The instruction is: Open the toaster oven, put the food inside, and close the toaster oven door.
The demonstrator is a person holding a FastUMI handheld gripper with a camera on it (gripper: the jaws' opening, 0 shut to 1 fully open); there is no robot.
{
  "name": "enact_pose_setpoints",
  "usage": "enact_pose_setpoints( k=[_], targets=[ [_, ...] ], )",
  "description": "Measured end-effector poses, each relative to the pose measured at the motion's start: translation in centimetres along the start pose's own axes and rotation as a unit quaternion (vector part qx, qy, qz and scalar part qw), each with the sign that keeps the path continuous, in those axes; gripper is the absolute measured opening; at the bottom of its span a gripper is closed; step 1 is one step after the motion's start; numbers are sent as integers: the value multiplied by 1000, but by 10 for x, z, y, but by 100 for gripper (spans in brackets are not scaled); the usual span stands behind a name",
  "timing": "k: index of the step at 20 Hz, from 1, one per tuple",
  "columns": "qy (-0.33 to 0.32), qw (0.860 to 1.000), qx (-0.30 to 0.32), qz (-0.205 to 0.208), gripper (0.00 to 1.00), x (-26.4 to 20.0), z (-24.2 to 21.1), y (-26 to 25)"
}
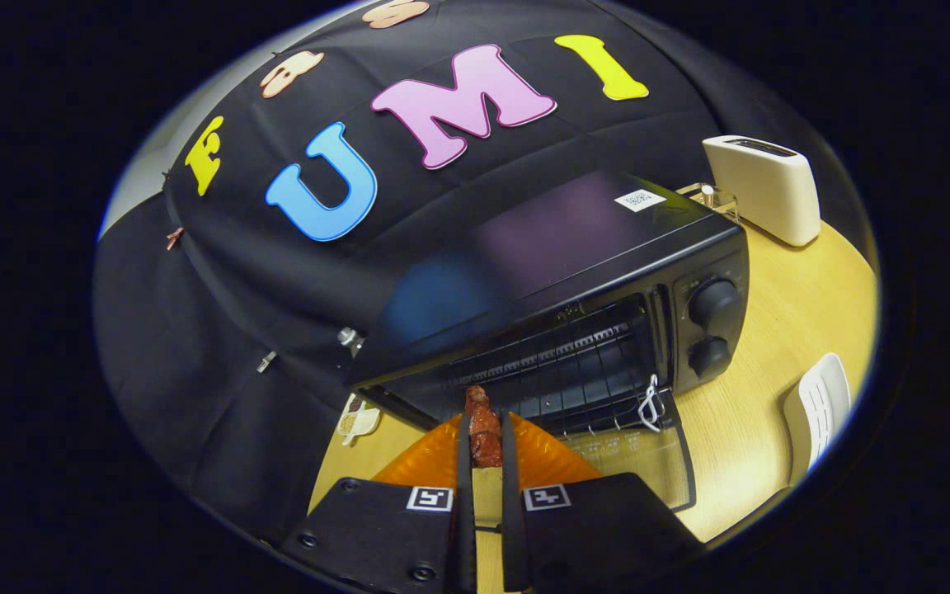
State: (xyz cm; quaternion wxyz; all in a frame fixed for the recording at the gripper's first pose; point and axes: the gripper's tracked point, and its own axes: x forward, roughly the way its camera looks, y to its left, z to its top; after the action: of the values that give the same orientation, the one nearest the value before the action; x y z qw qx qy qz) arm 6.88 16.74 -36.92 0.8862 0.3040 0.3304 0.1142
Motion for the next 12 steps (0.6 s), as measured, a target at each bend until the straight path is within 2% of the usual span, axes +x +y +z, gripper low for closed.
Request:
enact_pose_setpoints(
  k=[5,9,12],
  targets=[
    [-30,998,52,4,16,39,16,-3],
    [-46,997,47,-31,16,58,19,-24],
    [-45,997,40,-39,16,61,21,-31]
  ],
)
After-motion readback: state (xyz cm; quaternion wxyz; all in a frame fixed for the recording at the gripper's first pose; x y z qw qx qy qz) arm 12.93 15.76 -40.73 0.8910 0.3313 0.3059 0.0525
